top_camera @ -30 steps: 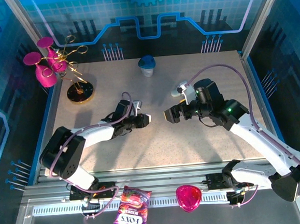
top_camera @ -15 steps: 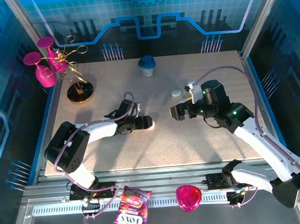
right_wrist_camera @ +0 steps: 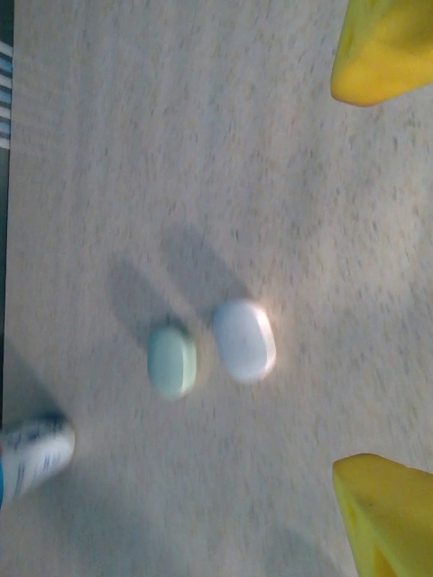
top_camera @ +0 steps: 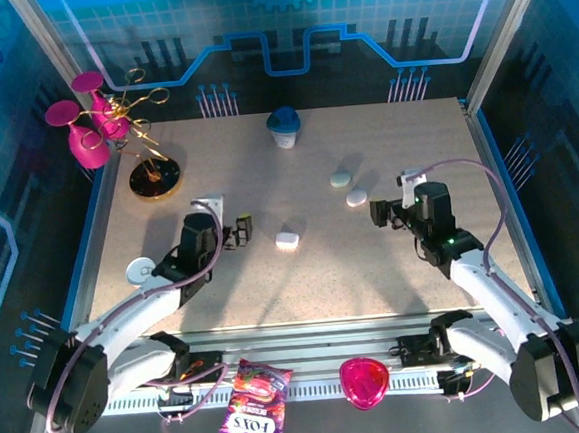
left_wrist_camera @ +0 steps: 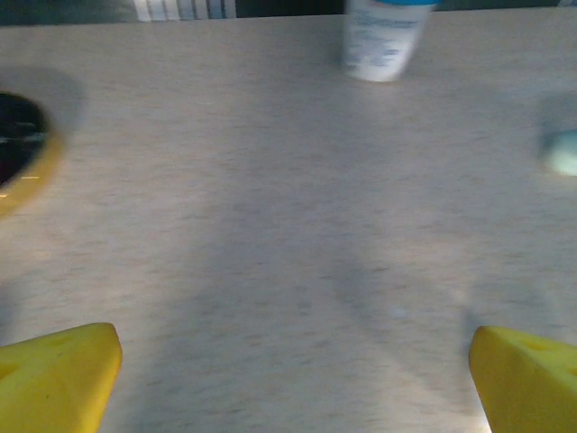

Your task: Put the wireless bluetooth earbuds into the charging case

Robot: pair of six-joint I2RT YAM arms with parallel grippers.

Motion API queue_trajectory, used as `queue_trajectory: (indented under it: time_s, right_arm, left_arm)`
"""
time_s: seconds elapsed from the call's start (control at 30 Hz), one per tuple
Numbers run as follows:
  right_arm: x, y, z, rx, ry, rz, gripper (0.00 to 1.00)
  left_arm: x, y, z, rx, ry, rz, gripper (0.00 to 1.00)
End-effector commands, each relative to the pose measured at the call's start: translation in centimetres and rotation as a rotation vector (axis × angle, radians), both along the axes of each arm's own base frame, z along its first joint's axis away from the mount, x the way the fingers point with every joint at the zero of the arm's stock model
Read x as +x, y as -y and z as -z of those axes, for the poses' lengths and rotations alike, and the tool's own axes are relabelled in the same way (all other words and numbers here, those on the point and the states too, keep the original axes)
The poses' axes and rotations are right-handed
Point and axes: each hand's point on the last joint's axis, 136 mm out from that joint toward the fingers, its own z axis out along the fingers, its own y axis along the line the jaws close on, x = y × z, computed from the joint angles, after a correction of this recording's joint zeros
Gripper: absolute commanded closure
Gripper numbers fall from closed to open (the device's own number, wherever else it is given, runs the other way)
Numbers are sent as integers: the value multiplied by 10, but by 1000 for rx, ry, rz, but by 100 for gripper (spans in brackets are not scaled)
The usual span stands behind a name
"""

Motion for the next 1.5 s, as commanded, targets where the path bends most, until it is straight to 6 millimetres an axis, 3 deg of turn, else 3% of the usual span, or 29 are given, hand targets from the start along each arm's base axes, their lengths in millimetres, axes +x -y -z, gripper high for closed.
queue_trajectory:
  time_s: [0.0, 0.1, 0.23, 0.53, 0.73, 0.8, 1.47]
  right_arm:
    - [24, 21, -17, -50, 199, 58, 0]
    - [31, 28, 3, -44, 221, 67, 0]
    - [42, 36, 21, -62, 280, 61, 0]
    - [62, 31, 53, -47, 282, 16, 0]
    - [65, 33, 56, -37, 262, 8, 0]
    - [66, 33, 56, -33, 260, 9, 0]
    - [65, 36, 55, -23, 265, 18, 0]
  left_arm:
    - [-2, -45, -12, 184, 124, -101, 1]
    - [-8, -65, -1, 215, 172, -117, 1]
    - [-2, -80, 14, 86, 176, -114, 1]
    - [46, -89, 19, -71, 193, -85, 1]
    - [69, -91, 48, -99, 139, -86, 1]
    - [68, -92, 50, -97, 115, -93, 1]
    - [70, -82, 50, -62, 121, -59, 1]
